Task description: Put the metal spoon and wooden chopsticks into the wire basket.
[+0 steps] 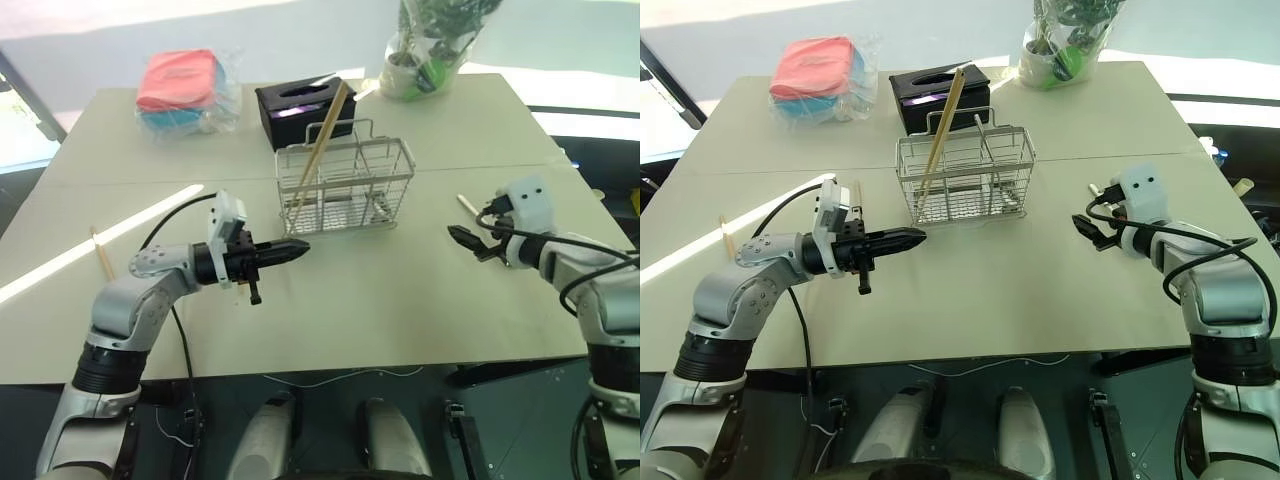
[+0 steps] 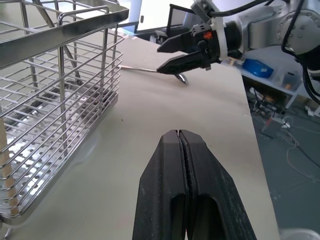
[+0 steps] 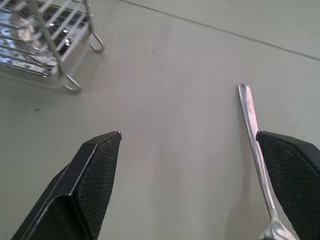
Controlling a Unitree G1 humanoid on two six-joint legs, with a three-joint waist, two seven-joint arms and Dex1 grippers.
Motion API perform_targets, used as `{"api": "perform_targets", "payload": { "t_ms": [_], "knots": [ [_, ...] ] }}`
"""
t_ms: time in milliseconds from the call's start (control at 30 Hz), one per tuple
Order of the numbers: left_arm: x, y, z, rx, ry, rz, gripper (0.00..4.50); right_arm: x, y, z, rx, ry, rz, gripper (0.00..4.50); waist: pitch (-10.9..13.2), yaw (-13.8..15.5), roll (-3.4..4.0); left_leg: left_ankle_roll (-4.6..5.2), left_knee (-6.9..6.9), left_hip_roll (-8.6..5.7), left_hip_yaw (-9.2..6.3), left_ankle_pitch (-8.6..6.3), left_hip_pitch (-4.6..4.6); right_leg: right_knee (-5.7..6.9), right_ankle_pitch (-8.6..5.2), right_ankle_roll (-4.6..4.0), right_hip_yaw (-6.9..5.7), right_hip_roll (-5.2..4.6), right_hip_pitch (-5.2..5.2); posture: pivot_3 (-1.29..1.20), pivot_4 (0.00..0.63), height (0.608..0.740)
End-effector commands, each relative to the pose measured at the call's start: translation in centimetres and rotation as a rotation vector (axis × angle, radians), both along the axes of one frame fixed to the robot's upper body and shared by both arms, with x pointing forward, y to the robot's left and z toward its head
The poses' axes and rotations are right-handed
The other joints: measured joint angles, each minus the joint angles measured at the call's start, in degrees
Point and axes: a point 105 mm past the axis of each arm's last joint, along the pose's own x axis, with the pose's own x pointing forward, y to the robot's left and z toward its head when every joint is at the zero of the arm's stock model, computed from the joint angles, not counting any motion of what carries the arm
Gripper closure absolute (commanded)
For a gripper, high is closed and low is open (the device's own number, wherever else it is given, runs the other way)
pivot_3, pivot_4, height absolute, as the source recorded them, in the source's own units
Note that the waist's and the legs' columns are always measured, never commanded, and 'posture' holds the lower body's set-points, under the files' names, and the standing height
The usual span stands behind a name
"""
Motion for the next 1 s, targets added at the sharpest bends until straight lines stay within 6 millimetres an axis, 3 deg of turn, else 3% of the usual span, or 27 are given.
{"api": "perform_targets", "payload": {
  "t_ms": [33, 200, 333, 733, 1000],
  "knots": [
    [-0.1, 0.0, 1.2, -0.015, -0.065, 0.018, 4.5, 0.9, -2.3, 1.0, 0.125, -0.032, -0.061, 0.05, 0.0, 0.0, -0.01, 0.0, 0.0, 0.0, 0.0, 0.0, 0.0, 0.0, 0.0, 0.0, 0.0, 0.0, 0.01, 0.0, 0.15, 0.74],
    [-0.1, 0.4, 1.3, -0.027, -0.07, 0.052, 4.5, 2.1, -4.7, 1.0, 0.204, -0.045, -0.122, 0.05, 0.01, -0.1, -0.01, 0.02, 0.0, 0.0, 0.02, 0.02, 0.0, 0.01, 0.01, 0.03, 0.0, 0.12, 0.0, 0.0, 0.15, 0.74],
    [-0.1, 0.7, 1.4, -0.038, -0.072, 0.083, 4.5, 2.6, -5.4, 0.7, 0.19, -0.042, -0.123, 0.05, 0.01, -0.13, 0.0, 0.02, 0.0, 0.02, 0.02, 0.02, 0.03, 0.02, 0.02, 0.03, 0.01, 0.17, 0.01, 0.0, 0.15, 0.74],
    [0.1, 1.2, 1.9, -0.066, -0.087, 0.155, 4.5, 2.9, -2.3, -2.5, 0.197, 0.044, -0.003, 0.05, 0.01, -0.13, 0.0, 0.02, 0.03, 0.02, 0.02, 0.02, 0.06, 0.04, 0.02, 0.04, 0.02, 0.19, 0.04, 0.0, 0.15, 0.74],
    [0.1, 1.6, 2.6, -0.079, -0.11, 0.185, 4.5, 2.5, -2.6, -3.6, 0.17, 0.088, 0.012, 0.05, 0.0, -0.13, -0.01, 0.01, 0.04, 0.02, 0.01, 0.02, 0.14, 0.04, 0.02, 0.04, 0.01, 0.2, 0.12, 0.0, 0.15, 0.74]
  ]
}}
